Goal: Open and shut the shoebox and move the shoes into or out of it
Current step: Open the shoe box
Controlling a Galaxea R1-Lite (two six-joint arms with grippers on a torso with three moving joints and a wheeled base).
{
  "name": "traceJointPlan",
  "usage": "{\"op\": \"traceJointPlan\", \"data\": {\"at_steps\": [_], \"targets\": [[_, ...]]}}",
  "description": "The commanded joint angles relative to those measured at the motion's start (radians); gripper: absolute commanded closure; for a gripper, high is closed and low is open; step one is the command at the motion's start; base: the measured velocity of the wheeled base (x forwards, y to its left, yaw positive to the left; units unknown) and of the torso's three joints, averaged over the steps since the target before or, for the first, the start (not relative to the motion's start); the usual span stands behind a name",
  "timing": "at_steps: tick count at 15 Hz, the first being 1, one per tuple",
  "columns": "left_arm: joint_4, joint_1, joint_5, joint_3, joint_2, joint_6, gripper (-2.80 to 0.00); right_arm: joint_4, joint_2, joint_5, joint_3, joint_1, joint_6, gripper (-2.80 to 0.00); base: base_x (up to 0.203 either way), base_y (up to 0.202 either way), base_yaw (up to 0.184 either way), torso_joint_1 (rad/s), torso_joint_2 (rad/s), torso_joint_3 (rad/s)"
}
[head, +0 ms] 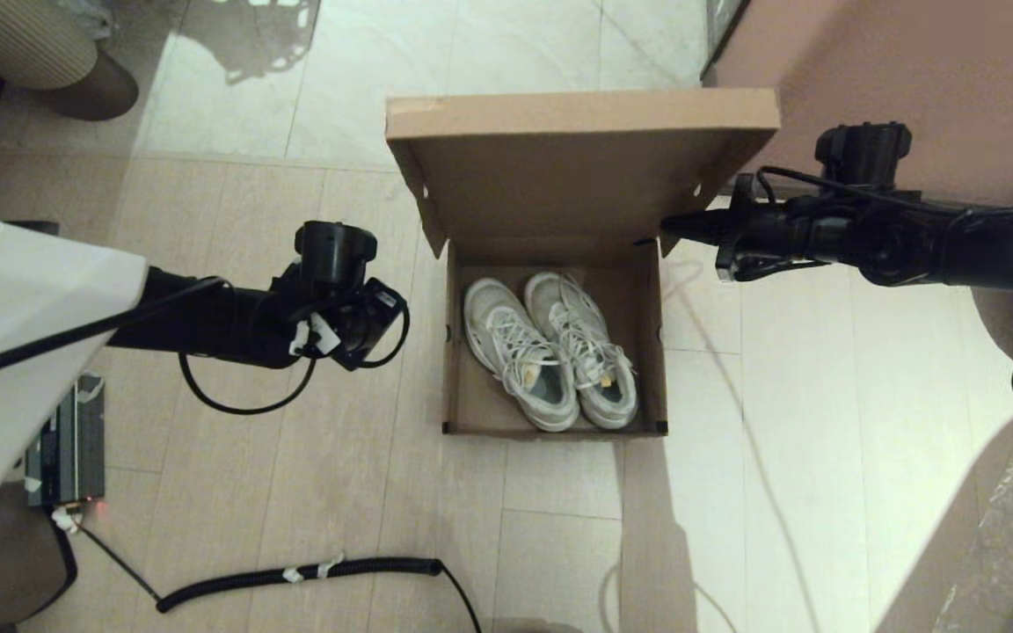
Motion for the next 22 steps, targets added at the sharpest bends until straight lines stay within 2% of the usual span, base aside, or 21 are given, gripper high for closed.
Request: {"op": "traceJointPlan", "data": {"at_steps": [1, 3, 5, 7, 8, 9, 10, 12, 13, 14, 15, 16, 17, 19, 20, 22], "targets": [[-0.001, -0.002, 0.003, 0.008, 0.003, -0.005, 0.00, -0.154, 0.041, -0.104, -0.004, 0.001, 0.032, 0.00, 0.000, 0.000, 0.000, 0.000, 0.00, 0.000], [-0.001, -0.002, 0.004, 0.016, 0.000, -0.005, 0.00, -0.288, 0.076, -0.182, -0.004, 0.001, 0.036, 0.00, 0.000, 0.000, 0.000, 0.000, 0.00, 0.000], [-0.001, -0.001, 0.005, 0.029, -0.006, -0.005, 0.00, -0.363, 0.098, -0.213, -0.002, 0.001, 0.030, 0.00, 0.000, 0.000, 0.000, 0.000, 0.00, 0.000], [-0.003, -0.002, 0.007, 0.051, -0.007, -0.005, 0.00, -0.354, 0.093, -0.201, 0.001, 0.005, -0.010, 0.00, 0.000, 0.000, 0.000, 0.000, 0.00, 0.000], [-0.004, -0.004, 0.008, 0.058, -0.008, -0.005, 0.00, -0.332, 0.081, -0.189, 0.014, 0.013, -0.072, 0.00, 0.000, 0.000, 0.000, 0.000, 0.00, 0.000], [-0.002, -0.010, 0.009, 0.058, -0.011, -0.004, 0.00, -0.292, 0.066, -0.174, 0.033, 0.026, -0.173, 0.00, 0.000, 0.000, 0.000, 0.000, 0.00, 0.000], [0.000, -0.014, 0.011, 0.058, -0.019, 0.001, 0.00, -0.248, 0.051, -0.168, 0.062, 0.045, -0.328, 0.00, 0.000, 0.000, 0.000, 0.000, 0.00, 0.000], [0.001, -0.017, 0.014, 0.090, -0.055, 0.004, 0.00, -0.144, 0.007, -0.201, 0.159, 0.099, -0.770, 0.00, 0.000, 0.000, 0.000, 0.000, 0.00, 0.000], [0.002, -0.019, 0.021, 0.134, -0.080, 0.009, 0.00, -0.082, -0.022, -0.264, 0.216, 0.134, -1.017, 0.00, 0.000, 0.000, 0.000, 0.000, 0.00, 0.000], [0.002, -0.022, 0.033, 0.194, -0.107, 0.026, 0.00, 0.000, -0.059, -0.361, 0.277, 0.174, -1.271, 0.00, 0.000, 0.000, 0.000, 0.000, 0.00, 0.000], [-0.001, -0.026, 0.045, 0.257, -0.136, 0.048, 0.00, 0.092, -0.101, -0.485, 0.342, 0.220, -1.487, 0.00, 0.000, 0.000, 0.000, 0.000, 0.00, 0.000], [-0.005, -0.030, 0.056, 0.326, -0.173, 0.071, 0.00, 0.163, -0.144, -0.616, 0.427, 0.276, -1.628, 0.00, 0.000, 0.000, 0.000, 0.000, 0.00, 0.000], [-0.007, -0.033, 0.064, 0.392, -0.222, 0.095, 0.00, 0.209, -0.180, -0.703, 0.506, 0.350, -1.697, 0.00, 0.000, 0.000, 0.000, 0.000, 0.00, 0.000], [-0.011, -0.033, 0.071, 0.510, -0.316, 0.150, 0.00, 0.217, -0.214, -0.794, 0.630, 0.453, -1.720, 0.00, 0.000, 0.000, 0.000, 0.000, 0.00, 0.000], [-0.012, -0.030, 0.074, 0.566, -0.364, 0.172, 0.00, 0.151, -0.206, -0.863, 0.676, 0.484, -1.726, -2.80, 0.000, 0.000, 0.000, 0.000, 0.00, 0.000], [-0.013, -0.027, 0.076, 0.670, -0.431, 0.190, 0.00, 0.038, -0.128, -1.009, 0.707, 0.512, -1.736, -2.80, 0.000, 0.000, 0.000, 0.000, 0.00, 0.000]]}}
